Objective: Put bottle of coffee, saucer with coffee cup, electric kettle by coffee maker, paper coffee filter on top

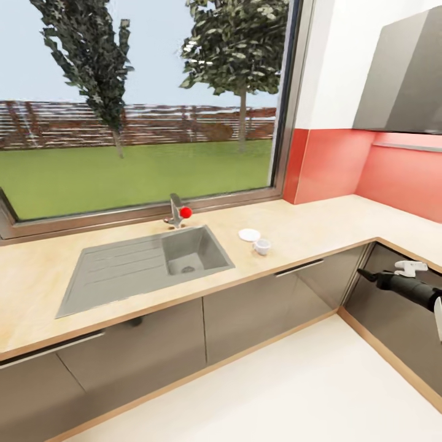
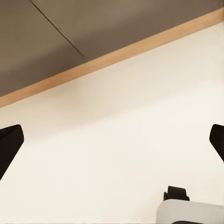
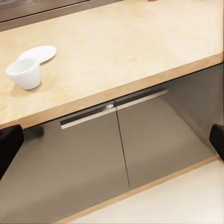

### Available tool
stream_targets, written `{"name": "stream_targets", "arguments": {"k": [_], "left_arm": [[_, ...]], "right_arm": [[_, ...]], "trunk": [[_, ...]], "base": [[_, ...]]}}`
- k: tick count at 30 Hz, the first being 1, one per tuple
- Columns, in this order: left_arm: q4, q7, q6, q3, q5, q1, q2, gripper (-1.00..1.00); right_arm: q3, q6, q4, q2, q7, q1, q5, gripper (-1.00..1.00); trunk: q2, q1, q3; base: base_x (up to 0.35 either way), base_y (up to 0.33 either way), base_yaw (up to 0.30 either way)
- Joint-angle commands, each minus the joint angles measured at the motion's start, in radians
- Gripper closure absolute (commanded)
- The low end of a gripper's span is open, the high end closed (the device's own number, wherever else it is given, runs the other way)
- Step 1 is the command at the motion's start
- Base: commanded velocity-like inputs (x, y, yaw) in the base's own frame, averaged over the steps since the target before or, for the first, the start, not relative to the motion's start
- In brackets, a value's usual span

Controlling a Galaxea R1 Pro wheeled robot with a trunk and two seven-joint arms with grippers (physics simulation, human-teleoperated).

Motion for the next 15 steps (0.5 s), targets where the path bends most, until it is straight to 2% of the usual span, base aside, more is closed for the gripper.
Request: {"name": "stream_targets", "arguments": {"k": [1, 15], "left_arm": [[0.000, 0.005, -0.004, -0.009, 0.010, -0.001, 0.001, -1.00], [0.000, 0.005, -0.004, -0.009, 0.010, -0.001, 0.001, -1.00]], "right_arm": [[-0.004, 0.005, -0.001, 0.001, 0.007, -0.001, 0.006, -1.00], [-0.004, 0.005, -0.001, 0.001, 0.007, -0.001, 0.006, -1.00]], "trunk": [[-0.002, 0.001, -0.002], [-0.002, 0.001, -0.002]], "base": [[0.235, -0.195, 0.000], [0.231, -0.196, 0.000]]}}
